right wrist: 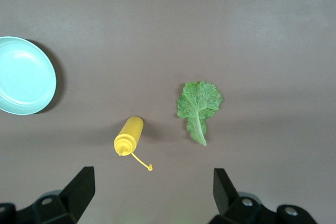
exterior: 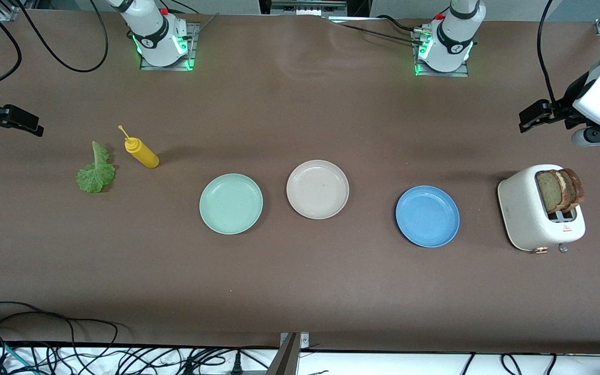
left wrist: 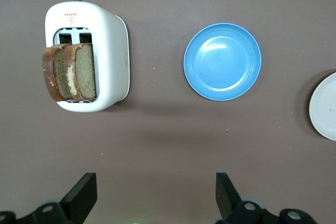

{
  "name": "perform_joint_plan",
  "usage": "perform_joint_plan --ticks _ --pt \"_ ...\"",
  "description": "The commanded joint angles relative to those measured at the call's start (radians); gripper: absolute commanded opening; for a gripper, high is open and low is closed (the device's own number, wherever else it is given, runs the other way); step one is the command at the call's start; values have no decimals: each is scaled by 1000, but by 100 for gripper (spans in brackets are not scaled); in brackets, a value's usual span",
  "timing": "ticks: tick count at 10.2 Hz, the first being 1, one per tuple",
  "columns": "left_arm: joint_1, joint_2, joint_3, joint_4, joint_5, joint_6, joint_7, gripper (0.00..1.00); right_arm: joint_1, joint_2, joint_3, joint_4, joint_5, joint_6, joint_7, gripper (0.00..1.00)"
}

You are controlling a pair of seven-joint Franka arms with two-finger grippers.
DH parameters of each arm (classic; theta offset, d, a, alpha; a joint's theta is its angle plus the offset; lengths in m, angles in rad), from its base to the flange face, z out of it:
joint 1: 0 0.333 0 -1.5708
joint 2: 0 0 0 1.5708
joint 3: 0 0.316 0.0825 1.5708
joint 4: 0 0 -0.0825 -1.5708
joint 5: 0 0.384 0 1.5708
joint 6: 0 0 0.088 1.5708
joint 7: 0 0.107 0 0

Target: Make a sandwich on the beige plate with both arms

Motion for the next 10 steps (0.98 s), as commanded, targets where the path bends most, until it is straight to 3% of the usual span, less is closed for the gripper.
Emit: perform_joint_plan --ticks 1,10 --pt "8 -1 0 9 -23 -13 21 100 -11 8 -7 24 -7 -16 -3 100" --pt "10 -1 2 9 -23 -13 21 100 -21 21 -30 27 -5 -18 -1 100"
